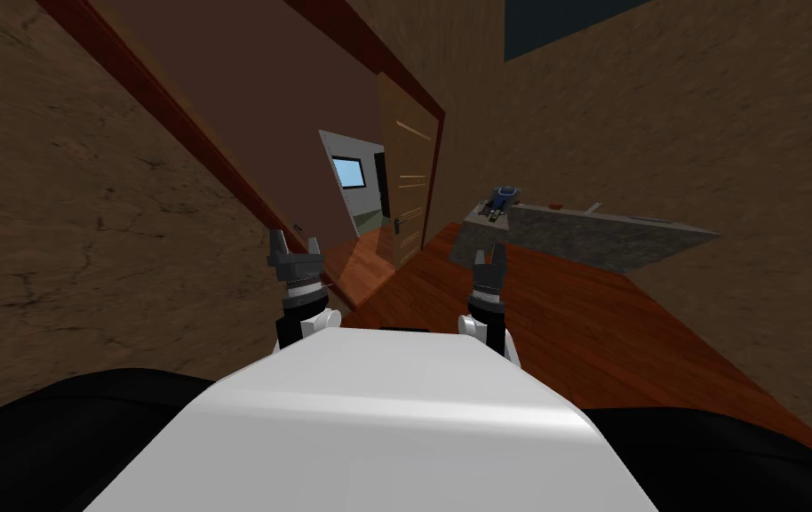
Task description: Push the door open
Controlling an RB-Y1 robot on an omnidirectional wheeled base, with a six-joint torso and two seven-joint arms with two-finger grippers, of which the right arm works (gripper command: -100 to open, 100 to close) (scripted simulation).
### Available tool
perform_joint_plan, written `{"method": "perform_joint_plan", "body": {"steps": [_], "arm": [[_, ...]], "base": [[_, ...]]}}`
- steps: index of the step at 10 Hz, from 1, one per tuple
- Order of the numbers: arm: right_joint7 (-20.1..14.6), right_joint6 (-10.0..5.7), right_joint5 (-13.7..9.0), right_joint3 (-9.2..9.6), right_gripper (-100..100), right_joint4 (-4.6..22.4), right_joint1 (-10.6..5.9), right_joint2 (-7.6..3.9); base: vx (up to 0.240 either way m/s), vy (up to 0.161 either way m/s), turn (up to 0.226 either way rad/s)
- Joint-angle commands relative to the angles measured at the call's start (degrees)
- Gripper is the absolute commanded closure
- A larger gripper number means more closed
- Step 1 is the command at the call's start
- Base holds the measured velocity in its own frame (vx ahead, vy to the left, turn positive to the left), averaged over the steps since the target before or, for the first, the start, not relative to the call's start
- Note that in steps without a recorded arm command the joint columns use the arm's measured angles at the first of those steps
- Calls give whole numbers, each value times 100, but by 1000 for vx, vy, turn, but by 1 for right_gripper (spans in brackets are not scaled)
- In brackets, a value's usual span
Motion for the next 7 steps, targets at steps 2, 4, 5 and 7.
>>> {"method": "perform_joint_plan", "body": {"steps": [2,4,5,7], "arm": [[-42,35,7,44,-100,232,-140,-125],[-73,60,13,76,-100,402,-243,-205],[-95,78,17,99,-100,522,-315,-251],[-128,105,22,133,-100,701,-424,-319]], "base": [[117,-42,91],[125,-33,60],[138,-44,90],[131,-64,79]]}}
